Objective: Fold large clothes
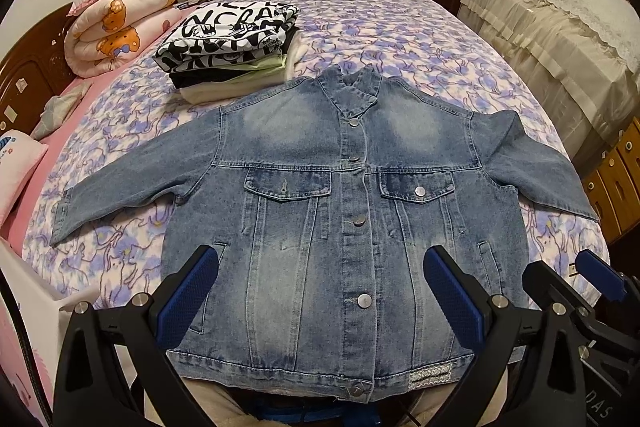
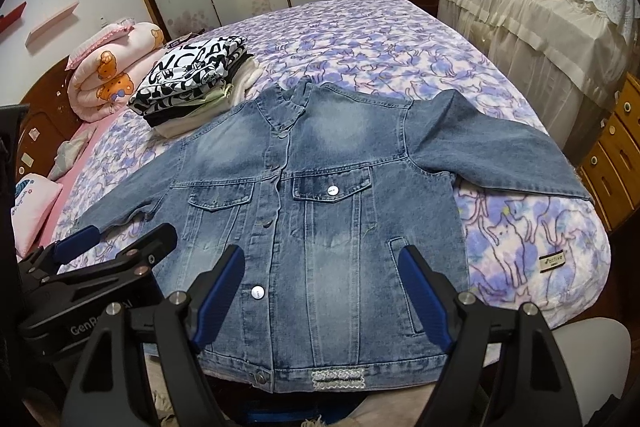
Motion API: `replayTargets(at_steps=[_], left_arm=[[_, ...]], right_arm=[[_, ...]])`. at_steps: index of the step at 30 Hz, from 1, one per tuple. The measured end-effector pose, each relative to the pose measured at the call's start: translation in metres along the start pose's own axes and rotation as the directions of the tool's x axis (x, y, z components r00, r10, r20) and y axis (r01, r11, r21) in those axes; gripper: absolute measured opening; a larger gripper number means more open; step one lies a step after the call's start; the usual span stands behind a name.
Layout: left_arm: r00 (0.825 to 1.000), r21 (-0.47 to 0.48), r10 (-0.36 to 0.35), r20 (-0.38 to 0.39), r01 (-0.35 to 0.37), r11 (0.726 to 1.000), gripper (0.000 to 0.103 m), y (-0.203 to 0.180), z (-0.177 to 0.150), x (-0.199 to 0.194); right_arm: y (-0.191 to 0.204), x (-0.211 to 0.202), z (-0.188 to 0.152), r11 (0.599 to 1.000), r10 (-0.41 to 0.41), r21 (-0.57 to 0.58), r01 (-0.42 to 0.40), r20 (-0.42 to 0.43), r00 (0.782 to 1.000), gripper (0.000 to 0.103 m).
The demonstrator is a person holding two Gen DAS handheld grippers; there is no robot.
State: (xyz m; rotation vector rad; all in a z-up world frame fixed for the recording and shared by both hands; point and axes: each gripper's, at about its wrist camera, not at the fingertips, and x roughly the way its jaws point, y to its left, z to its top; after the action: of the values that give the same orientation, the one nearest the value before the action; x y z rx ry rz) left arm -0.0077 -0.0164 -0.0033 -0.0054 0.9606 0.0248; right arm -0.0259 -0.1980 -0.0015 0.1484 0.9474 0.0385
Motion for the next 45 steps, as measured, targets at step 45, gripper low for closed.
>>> replayTargets(at_steps=[45], left_arm=[[0.972, 0.368, -0.157, 0.175, 0.084, 0.926, 0.101, -0.188, 0.120, 0.032]], right_arm=[[-0.217, 0.022, 0.077, 0.965, -0.185, 0.199, 0.172, 0.053, 0.981, 0.078]])
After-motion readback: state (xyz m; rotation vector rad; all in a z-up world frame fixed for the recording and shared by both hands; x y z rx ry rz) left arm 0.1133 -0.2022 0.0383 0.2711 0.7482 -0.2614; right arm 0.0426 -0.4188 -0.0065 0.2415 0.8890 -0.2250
